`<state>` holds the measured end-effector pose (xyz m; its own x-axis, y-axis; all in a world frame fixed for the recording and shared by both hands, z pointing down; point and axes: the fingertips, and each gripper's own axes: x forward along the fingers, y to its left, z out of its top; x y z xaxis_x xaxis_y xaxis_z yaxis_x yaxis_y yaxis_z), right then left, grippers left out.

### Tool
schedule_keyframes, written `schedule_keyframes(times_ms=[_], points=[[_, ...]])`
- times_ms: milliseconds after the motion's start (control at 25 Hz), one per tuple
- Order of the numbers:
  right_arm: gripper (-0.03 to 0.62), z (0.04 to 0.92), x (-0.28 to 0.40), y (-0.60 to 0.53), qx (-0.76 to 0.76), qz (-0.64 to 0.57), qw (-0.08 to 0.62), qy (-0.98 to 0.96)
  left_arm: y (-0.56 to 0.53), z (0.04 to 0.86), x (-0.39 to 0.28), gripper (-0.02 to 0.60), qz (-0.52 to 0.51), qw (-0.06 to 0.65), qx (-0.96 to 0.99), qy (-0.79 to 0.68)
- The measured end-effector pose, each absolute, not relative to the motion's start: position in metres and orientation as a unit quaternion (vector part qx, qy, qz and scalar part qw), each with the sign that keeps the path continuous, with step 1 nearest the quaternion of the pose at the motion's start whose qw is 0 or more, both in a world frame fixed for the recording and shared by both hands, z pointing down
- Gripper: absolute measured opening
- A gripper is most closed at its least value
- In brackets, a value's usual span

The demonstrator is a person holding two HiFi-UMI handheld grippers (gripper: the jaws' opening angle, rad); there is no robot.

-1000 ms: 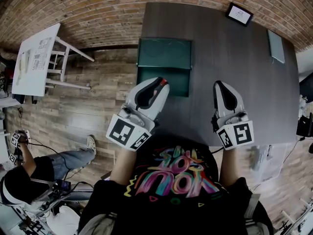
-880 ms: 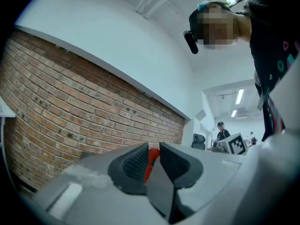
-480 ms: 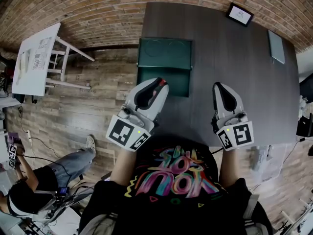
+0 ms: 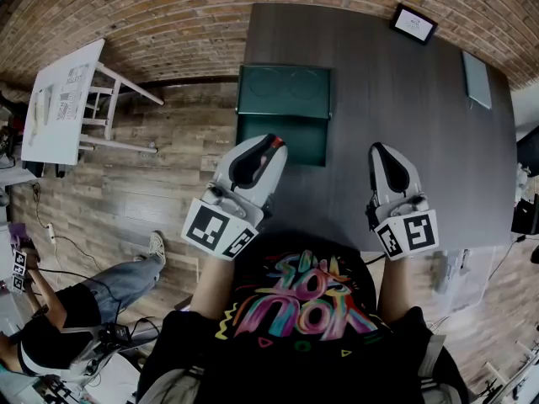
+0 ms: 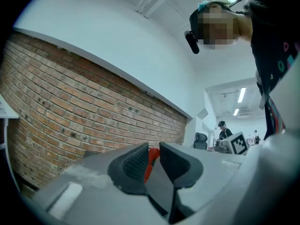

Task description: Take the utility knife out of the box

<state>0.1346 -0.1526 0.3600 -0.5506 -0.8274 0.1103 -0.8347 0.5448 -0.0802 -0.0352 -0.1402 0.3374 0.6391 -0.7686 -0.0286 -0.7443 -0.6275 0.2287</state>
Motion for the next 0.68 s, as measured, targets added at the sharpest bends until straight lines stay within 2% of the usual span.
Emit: schedule_keyframes(times_ms=[680], points=[[0.0, 0.366, 0.1371, -0.1523, 0.469, 0.068, 0.038, -0.88, -0.1429, 0.3452, -0.0383, 0.077, -0.048, 0.104, 0.898, -0.426]])
